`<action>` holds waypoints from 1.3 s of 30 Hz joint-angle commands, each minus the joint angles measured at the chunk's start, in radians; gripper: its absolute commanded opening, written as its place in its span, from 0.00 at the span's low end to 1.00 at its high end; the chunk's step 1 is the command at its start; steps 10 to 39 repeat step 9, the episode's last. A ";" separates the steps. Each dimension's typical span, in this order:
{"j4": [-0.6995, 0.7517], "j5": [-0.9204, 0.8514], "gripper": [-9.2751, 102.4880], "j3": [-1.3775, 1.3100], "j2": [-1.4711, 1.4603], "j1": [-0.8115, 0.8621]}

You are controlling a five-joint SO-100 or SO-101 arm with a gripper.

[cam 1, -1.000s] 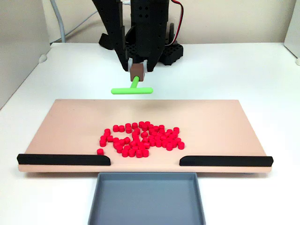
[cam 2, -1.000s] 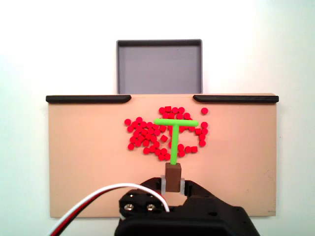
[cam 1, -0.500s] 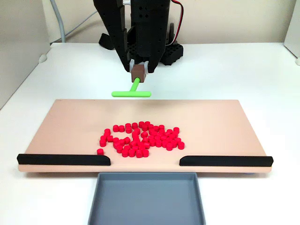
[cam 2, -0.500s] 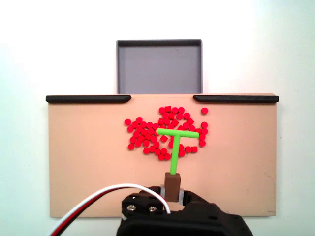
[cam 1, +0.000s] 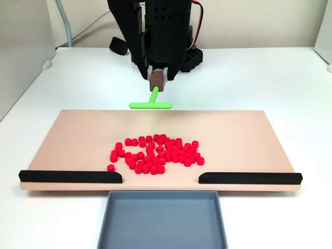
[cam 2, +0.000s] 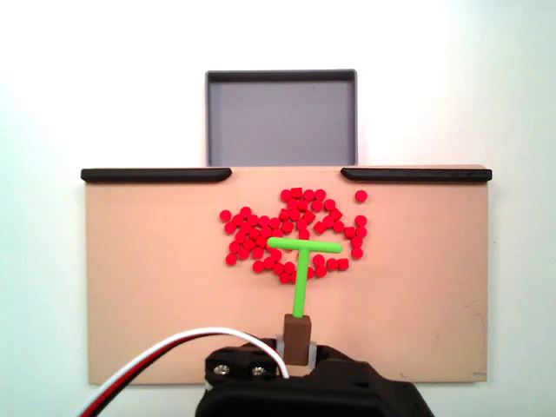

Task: Grasp a green tool by the dark brown handle.

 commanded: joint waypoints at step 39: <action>0.005 -0.011 0.08 -0.015 0.021 -0.017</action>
